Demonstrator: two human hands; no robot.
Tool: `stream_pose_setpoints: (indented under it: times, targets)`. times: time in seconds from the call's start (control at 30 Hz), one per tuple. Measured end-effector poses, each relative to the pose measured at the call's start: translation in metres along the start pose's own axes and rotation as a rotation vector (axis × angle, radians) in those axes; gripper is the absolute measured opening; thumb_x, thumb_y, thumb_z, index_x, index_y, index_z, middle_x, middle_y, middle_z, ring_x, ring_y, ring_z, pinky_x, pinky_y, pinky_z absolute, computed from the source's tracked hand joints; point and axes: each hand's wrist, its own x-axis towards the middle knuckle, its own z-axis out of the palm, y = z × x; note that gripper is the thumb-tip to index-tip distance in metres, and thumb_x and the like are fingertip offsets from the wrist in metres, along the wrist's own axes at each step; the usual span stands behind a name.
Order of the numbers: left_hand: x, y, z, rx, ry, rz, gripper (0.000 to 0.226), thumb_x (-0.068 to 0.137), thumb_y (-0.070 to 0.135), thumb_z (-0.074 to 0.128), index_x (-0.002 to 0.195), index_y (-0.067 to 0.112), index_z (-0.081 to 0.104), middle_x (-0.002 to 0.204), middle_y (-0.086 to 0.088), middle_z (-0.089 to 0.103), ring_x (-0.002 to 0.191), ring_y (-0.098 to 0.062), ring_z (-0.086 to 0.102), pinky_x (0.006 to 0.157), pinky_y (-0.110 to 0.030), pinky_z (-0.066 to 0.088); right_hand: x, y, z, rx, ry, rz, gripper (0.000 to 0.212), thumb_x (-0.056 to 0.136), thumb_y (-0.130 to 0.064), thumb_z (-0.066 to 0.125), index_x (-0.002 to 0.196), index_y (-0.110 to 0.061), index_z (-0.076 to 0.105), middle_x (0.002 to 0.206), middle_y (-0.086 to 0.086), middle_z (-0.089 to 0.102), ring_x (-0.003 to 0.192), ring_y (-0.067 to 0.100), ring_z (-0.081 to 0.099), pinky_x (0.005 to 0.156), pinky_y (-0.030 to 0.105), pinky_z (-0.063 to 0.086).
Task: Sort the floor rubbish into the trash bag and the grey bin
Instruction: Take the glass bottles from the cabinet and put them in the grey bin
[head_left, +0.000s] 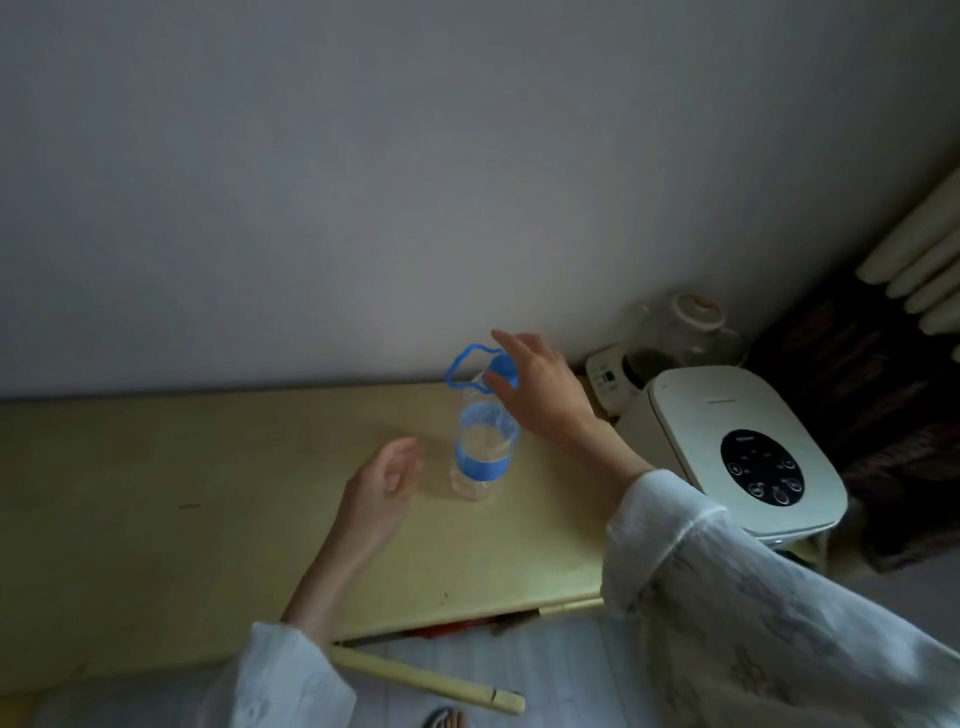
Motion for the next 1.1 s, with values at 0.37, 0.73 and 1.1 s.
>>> stream_pose_setpoints:
  times: [0.37,0.73,1.1]
  targets:
    - [0.000,0.010,0.036,0.014,-0.092,0.043,0.025,0.090,0.007,0.055,0.115,0.007,0.059,0.106,0.001,0.061,0.096,-0.012,0.056,0.087,-0.018,0.038,-0.072,0.040,-0.009,0.022,0.141,0.086,0.040,0.086,-0.021,0.059,0.126,-0.015,0.052,0.120,0.007,0.054,0.110,0.026,0.053,0.082,0.032,0.042]
    - [-0.112,0.066,0.145,0.068,-0.495,0.286,0.018,0.089,0.003,0.055,0.103,0.011,0.063,0.094,0.000,0.065,0.081,0.002,0.060,0.073,-0.001,0.040,-0.291,0.120,-0.068,0.105,0.472,0.458,0.031,0.082,-0.023,0.062,0.112,-0.017,0.057,0.101,0.003,0.052,0.085,0.025,0.056,0.076,0.033,0.047]
    - [-0.299,0.081,0.314,0.223,-1.072,0.394,0.021,0.091,0.010,0.054,0.110,0.017,0.061,0.100,0.001,0.065,0.095,-0.011,0.060,0.083,-0.018,0.041,-0.572,0.226,-0.076,0.125,0.709,1.070,0.026,0.083,-0.023,0.060,0.108,-0.020,0.058,0.094,-0.004,0.049,0.081,0.020,0.059,0.073,0.024,0.038]
